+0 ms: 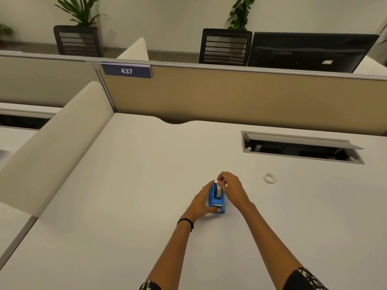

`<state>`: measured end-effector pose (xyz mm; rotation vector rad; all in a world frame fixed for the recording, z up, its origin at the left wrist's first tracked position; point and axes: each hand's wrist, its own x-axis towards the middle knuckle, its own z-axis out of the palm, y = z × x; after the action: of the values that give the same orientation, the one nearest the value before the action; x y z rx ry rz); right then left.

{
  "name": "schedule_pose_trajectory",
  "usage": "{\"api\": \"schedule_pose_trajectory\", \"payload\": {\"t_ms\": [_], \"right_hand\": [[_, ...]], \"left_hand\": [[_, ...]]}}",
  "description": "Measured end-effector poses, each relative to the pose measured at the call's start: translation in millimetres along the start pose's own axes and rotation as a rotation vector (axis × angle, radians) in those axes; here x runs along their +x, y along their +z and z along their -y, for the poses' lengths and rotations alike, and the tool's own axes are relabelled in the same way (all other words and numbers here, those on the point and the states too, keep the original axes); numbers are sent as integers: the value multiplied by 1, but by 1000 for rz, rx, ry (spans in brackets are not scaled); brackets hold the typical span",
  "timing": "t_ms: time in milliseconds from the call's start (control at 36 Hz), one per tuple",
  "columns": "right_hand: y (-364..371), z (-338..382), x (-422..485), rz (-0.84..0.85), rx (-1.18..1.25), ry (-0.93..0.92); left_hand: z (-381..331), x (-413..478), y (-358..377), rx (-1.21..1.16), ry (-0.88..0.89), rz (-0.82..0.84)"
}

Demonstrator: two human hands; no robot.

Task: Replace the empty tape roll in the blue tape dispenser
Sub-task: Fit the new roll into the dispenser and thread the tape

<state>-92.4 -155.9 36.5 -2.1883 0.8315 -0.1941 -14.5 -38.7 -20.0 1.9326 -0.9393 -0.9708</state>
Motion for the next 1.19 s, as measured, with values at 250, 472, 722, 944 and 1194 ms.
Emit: {"api": "schedule_pose_trajectory", "payload": {"t_ms": [250,472,722,944,1194], "right_hand": [[-5,-2,-10,19,-9,-76],[-5,-9,-18,182,-48,-116],[3,-3,-13,184,-232,-134],[8,-1,-11,177,-284,-138],[-4,-4,-12,54,6,-125]], "left_hand": [[0,-2,-2,-7,21,-4],[-2,-4,-3,-33,35,-2],[-5,-7,-3,-37,45,-11],[-8,-8,-4,-30,38,-5],[-9,-10,-6,-37,17,21]]}}
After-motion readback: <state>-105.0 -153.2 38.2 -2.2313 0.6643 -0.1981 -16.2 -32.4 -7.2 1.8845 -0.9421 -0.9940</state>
